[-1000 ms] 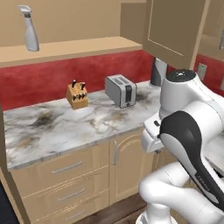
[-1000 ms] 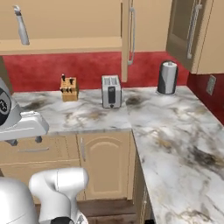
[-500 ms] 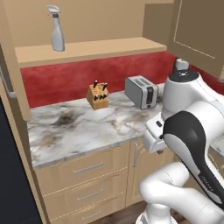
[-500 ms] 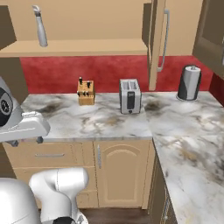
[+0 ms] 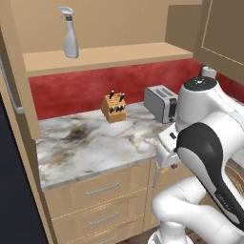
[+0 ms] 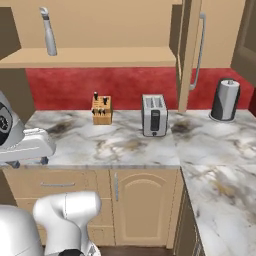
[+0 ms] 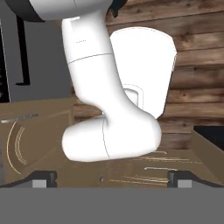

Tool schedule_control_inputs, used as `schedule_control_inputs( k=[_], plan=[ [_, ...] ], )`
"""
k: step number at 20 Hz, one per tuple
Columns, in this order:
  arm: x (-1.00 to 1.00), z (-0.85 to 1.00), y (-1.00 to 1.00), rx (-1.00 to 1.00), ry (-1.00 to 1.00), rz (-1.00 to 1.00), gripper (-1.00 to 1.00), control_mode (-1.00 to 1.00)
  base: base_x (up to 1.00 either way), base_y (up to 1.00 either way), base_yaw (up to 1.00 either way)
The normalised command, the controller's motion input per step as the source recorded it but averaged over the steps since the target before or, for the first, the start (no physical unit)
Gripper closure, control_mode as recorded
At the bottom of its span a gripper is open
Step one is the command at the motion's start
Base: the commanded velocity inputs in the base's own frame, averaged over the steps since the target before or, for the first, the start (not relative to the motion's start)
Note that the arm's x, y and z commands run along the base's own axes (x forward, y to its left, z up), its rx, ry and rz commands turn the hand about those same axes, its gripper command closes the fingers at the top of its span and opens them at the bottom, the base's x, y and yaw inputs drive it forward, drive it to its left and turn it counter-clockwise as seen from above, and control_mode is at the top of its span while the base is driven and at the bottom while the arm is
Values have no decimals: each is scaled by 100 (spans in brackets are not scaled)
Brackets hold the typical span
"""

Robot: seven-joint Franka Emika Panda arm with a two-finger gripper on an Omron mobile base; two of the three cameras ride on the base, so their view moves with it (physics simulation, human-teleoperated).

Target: Locate and retrieve the spray and spray from the cabinet. Place them next to the sink.

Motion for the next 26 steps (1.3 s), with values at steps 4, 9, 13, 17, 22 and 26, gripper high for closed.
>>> schedule_control_inputs(
  k=[4, 9, 13, 17, 22, 26],
  plan=[
    [0, 0, 0, 0, 0, 0, -100, 100, 72, -4, 14],
    [0, 0, 0, 0, 0, 0, -100, 100, 62, -4, 11],
    [0, 0, 0, 0, 0, 0, -100, 100, 40, -3, 10],
    [0, 0, 0, 0, 0, 0, -100, 100, 10, -3, 2],
    [0, 0, 0, 0, 0, 0, -100, 100, 4, 4, 1],
    [0, 0, 0, 0, 0, 0, -100, 100, 36, 0, 0]
  ],
)
